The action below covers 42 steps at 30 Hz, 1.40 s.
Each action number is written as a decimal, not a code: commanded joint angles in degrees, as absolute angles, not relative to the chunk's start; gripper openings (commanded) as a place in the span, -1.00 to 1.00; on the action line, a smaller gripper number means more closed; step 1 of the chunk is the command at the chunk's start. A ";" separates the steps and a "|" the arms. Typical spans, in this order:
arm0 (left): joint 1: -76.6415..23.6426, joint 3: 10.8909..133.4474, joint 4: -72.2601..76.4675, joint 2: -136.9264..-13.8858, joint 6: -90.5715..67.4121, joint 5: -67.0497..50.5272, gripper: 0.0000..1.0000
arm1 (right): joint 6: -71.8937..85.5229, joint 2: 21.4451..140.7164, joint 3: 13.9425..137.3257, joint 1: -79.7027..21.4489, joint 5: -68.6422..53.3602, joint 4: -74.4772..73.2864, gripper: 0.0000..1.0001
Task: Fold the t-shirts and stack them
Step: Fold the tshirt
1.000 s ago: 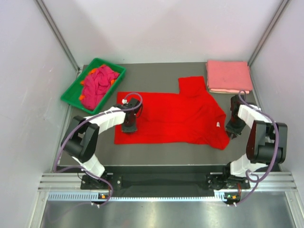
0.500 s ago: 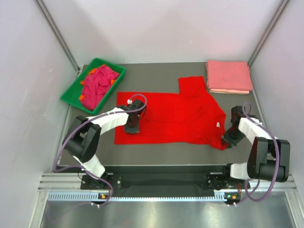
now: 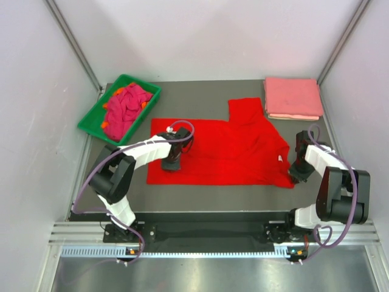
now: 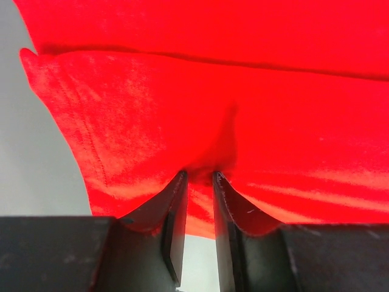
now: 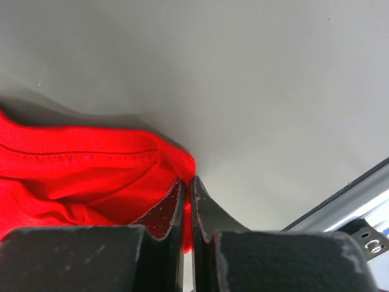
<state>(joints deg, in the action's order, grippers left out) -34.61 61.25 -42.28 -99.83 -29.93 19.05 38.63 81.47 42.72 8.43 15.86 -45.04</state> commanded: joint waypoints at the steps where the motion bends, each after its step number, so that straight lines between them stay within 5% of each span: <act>1: -33.13 60.98 -44.47 -100.21 -30.06 24.71 -0.43 | 35.78 81.56 43.42 9.67 21.03 -41.92 -1.00; 6: -33.22 70.38 -45.36 -96.16 -27.17 12.00 -0.23 | 34.37 81.92 47.63 9.67 19.86 -47.98 -0.58; 11: -33.13 78.48 -33.86 -96.85 -24.26 -7.70 -0.20 | 28.15 75.86 50.97 9.67 16.54 -45.89 -0.47; 16: -33.66 89.44 -24.20 -107.37 -27.06 -29.57 -0.20 | 21.36 70.93 54.92 9.58 -1.64 -35.44 -0.20; 23: -34.63 98.78 -16.19 -120.05 -30.85 -32.25 -0.26 | 15.84 84.62 63.44 7.22 -17.57 -24.17 -0.20; 42: -41.92 112.84 -7.21 -135.26 -30.86 -37.53 -0.16 | 8.44 104.06 75.41 1.49 -8.44 -29.00 -0.16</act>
<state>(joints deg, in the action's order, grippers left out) -39.79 108.86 -11.77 -134.28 -32.80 -37.21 9.47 102.67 72.84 1.93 -9.74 -29.63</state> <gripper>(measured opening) 0.410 0.422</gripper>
